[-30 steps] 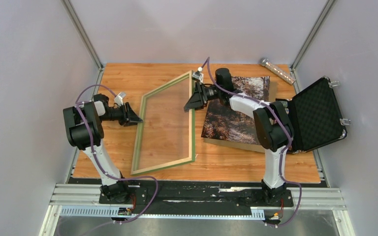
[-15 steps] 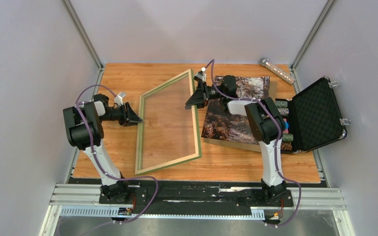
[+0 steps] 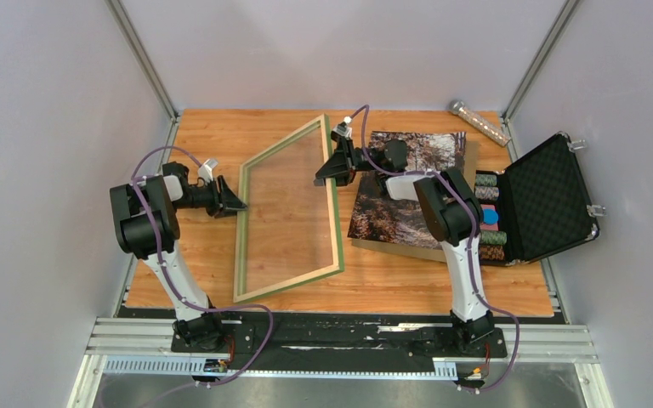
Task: Put the photo into the frame
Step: Pick up the photo frame from the center of the board, then adjust the photo frame item on the photo frame.
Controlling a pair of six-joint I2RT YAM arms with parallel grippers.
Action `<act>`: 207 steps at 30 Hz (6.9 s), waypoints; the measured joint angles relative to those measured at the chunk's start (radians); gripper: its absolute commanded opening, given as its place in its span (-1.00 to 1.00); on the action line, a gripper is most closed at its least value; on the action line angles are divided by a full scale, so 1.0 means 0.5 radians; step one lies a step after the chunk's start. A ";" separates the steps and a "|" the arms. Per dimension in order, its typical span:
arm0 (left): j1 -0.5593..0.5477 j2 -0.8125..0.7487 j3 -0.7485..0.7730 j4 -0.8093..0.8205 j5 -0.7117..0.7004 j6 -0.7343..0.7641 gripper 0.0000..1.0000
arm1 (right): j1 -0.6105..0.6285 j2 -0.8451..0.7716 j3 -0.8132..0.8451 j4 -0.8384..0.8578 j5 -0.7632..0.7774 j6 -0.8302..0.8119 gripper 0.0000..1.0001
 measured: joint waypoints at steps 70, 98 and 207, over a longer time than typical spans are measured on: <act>-0.242 -0.242 0.460 0.381 -0.329 -0.605 1.00 | -0.063 0.040 0.312 0.008 -0.025 -0.130 -1.00; -0.320 -0.137 0.529 0.008 -0.661 -0.355 1.00 | -0.242 -0.015 0.050 -0.409 -0.254 -0.271 -1.00; -1.190 -0.805 0.462 0.491 -0.858 -0.451 1.00 | -0.101 0.253 0.597 0.140 -0.165 0.348 -0.23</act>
